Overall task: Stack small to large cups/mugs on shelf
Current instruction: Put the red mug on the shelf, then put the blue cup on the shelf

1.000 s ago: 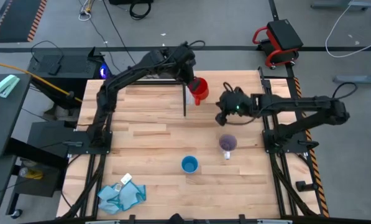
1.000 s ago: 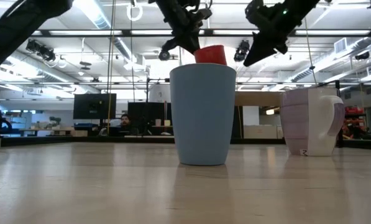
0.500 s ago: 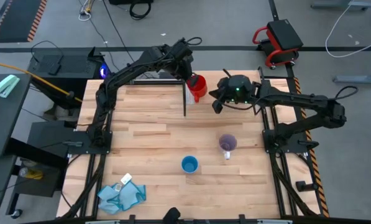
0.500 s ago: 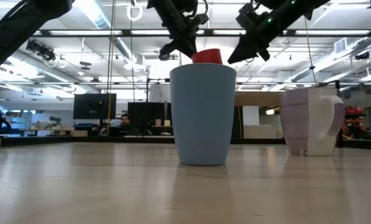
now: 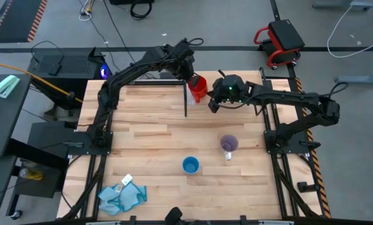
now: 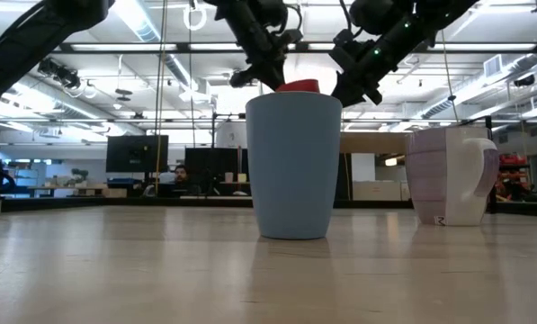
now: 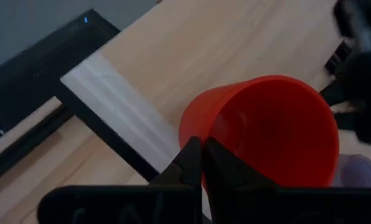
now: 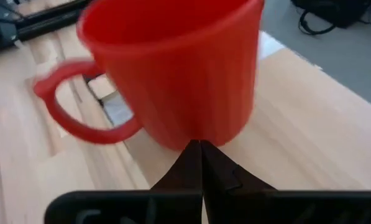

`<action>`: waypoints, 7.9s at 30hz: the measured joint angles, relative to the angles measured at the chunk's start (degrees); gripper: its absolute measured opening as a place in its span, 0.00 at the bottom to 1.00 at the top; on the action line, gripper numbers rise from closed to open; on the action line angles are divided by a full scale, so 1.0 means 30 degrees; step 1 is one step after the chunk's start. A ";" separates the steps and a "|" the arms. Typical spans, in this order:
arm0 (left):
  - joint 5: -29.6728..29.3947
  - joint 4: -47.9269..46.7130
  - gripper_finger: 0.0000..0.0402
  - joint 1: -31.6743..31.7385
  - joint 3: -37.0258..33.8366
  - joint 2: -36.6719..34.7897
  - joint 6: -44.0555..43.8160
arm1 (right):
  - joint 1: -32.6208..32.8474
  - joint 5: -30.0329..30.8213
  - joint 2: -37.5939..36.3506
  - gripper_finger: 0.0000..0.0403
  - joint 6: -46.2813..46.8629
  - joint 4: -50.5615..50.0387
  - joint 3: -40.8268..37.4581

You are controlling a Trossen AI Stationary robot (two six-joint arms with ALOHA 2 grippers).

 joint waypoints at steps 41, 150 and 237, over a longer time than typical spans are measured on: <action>0.0402 0.1564 0.26 0.0201 0.0234 0.0475 0.0389 | -0.0754 0.0387 -0.0007 0.00 0.0119 -0.0735 0.0007; -0.3611 -0.8003 0.18 -0.7756 -0.3869 -0.4010 -0.3259 | 0.8032 0.0340 -0.8939 0.02 0.8352 -0.9926 0.0007; -0.1799 0.3880 0.26 -1.3876 -1.2276 -0.2572 -1.5179 | 1.4437 0.0357 -0.3643 0.16 0.6327 -1.2312 0.0000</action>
